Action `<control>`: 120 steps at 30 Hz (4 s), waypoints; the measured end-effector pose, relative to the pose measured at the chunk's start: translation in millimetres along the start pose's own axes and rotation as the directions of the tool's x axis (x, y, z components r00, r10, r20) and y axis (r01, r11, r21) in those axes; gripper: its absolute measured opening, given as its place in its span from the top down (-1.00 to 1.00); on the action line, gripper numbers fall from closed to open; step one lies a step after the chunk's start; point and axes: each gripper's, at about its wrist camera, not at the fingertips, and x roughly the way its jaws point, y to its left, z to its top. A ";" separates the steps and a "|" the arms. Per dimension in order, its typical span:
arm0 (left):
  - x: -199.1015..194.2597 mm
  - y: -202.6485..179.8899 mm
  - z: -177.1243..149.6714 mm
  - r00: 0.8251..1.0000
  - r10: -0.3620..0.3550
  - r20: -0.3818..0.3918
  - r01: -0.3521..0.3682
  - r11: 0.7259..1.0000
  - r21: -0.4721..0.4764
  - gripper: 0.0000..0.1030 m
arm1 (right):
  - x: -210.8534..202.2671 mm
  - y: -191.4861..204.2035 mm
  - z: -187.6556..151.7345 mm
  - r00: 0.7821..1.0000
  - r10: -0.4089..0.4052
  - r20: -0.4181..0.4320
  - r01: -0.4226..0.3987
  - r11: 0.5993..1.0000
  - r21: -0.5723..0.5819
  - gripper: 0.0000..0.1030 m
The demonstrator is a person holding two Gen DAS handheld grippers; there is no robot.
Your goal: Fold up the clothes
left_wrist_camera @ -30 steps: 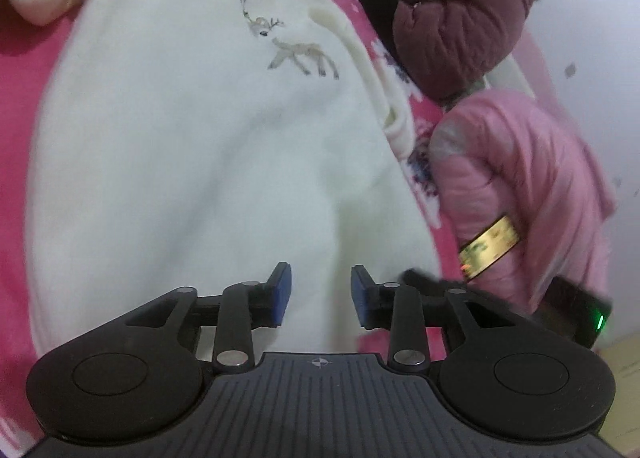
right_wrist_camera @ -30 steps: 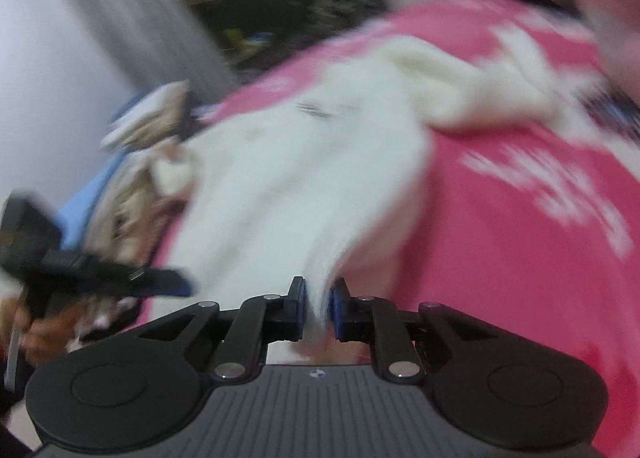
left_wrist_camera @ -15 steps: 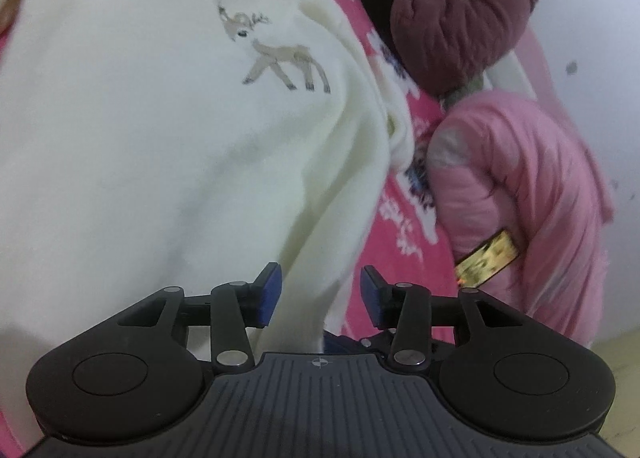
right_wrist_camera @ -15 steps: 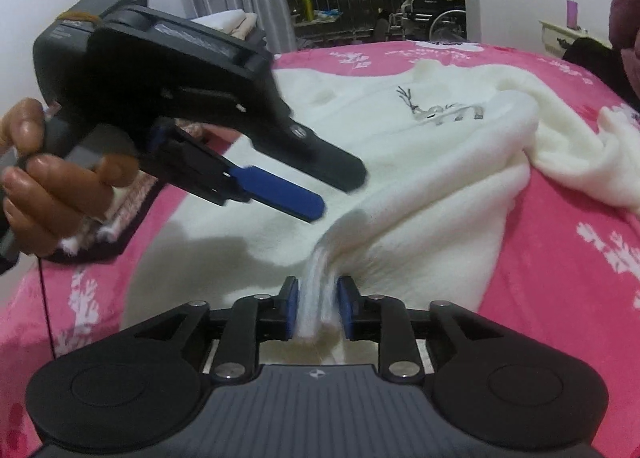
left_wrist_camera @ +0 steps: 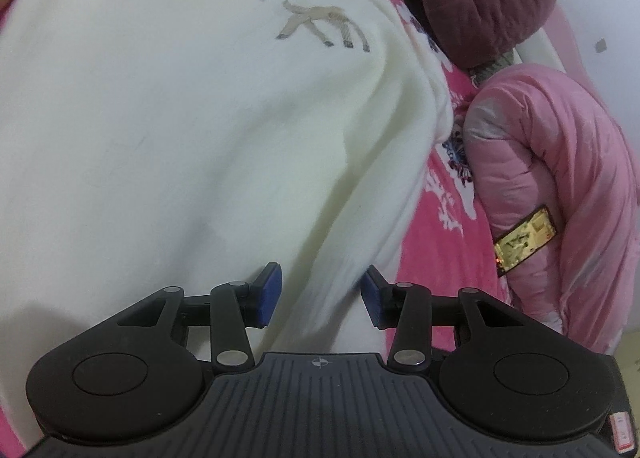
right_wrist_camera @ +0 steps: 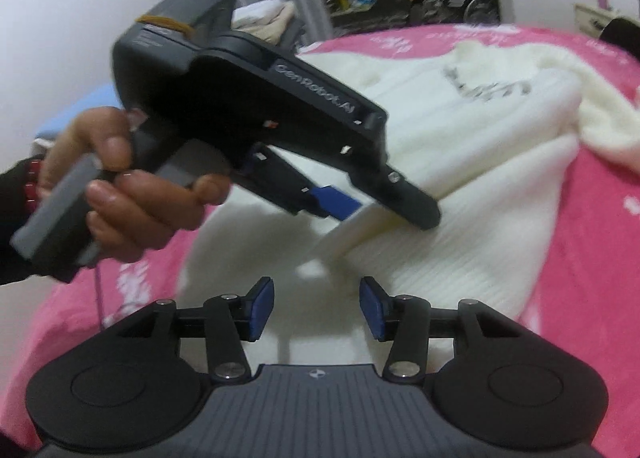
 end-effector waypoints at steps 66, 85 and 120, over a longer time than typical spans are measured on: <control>-26.6 9.1 -50.7 0.980 0.092 0.174 -0.092 0.996 -0.004 0.88 | -30.4 -39.9 4.7 0.736 -0.649 0.193 0.670 0.740 -0.063 0.95; -99.2 50.9 -92.4 0.962 0.241 0.129 -0.235 0.970 -0.056 0.80 | -111.2 -111.3 -38.7 0.847 -0.510 -0.147 0.530 0.799 0.285 0.78; -99.7 43.7 -108.5 0.919 0.380 0.109 -0.375 0.925 -0.064 0.89 | -140.1 -65.5 -26.3 0.904 -0.427 0.018 0.410 0.855 -0.318 -0.29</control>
